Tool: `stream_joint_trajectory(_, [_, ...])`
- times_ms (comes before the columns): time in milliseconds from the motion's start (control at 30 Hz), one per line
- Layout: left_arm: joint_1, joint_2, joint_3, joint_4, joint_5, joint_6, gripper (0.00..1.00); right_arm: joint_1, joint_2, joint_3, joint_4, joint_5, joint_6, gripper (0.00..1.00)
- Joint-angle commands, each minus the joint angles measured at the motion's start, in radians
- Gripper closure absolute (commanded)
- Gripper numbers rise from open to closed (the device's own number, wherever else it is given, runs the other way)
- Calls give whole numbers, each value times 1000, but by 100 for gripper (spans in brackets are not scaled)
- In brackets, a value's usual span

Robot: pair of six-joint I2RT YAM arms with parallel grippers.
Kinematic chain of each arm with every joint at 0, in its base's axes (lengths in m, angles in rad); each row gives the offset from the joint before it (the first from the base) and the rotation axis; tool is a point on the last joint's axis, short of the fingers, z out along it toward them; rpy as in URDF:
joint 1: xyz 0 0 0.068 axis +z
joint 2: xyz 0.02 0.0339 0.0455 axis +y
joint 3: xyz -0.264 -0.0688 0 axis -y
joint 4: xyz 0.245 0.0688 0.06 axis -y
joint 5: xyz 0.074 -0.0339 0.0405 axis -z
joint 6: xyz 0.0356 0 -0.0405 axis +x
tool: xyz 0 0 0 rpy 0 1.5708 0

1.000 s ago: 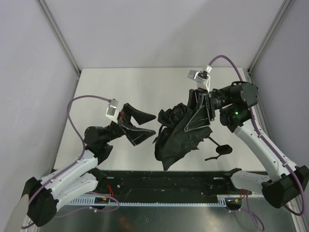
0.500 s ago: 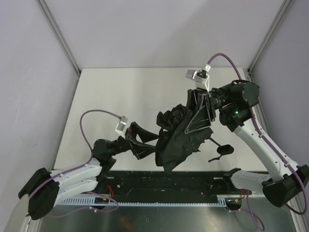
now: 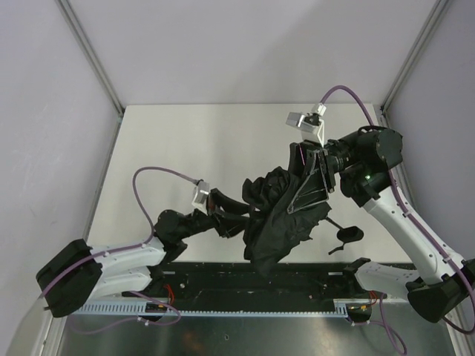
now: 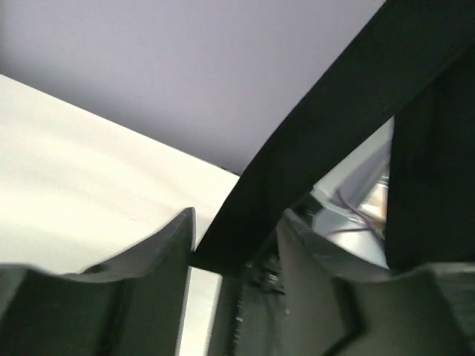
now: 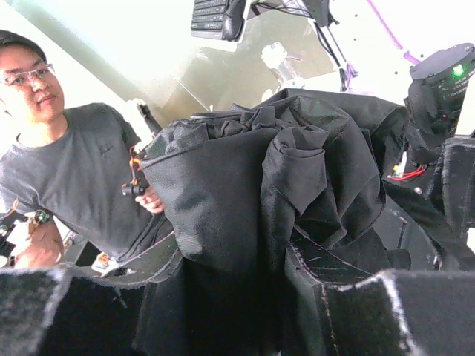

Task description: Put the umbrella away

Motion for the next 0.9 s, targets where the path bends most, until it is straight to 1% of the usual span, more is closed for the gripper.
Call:
stream_joint_trajectory(0, [-7,-55,-4,24,-199,118,61,9,-43,57,-24,-108,-26,100])
stream_joint_trajectory(67, [-7,-130,-44,-3,-304,143,83,5,-48,56,-34,-114,-32,100])
stream_joint_trajectory(100, [-6,-177,-68,-16,-355,155,91,1,-52,56,-49,-115,-45,100])
stream_joint_trajectory(133, [-7,-227,-89,-34,-401,168,95,-3,-54,56,-74,-117,-66,100])
stream_joint_trajectory(167, [-7,-285,-105,-62,-454,178,98,-5,-57,55,-103,-120,-88,100])
stream_joint_trajectory(267, [-7,-459,-117,-213,-561,212,100,-19,-60,54,-183,-125,-159,100])
stream_joint_trajectory(367, [-8,-608,-127,-322,-622,226,100,-37,-55,54,-210,-120,-184,100])
stream_joint_trajectory(467, [-9,-721,-141,-417,-684,221,100,-54,-44,54,-211,-111,-186,100])
stream_joint_trajectory(600, [-8,-818,-148,-562,-786,207,100,-81,-32,47,-214,-93,-193,100])
stream_joint_trajectory(667, [-8,-834,-146,-624,-834,188,100,-99,-27,44,-220,-75,-197,100])
stream_joint_trajectory(733, [-7,-808,-138,-671,-856,154,100,-118,-27,45,-221,-55,-196,100])
stream_joint_trajectory(800, [-9,-748,-143,-689,-854,103,100,-143,-25,46,-213,-30,-187,100])
stream_joint_trajectory(867, [-8,-656,-151,-690,-843,48,100,-166,-27,45,-208,-7,-183,100])
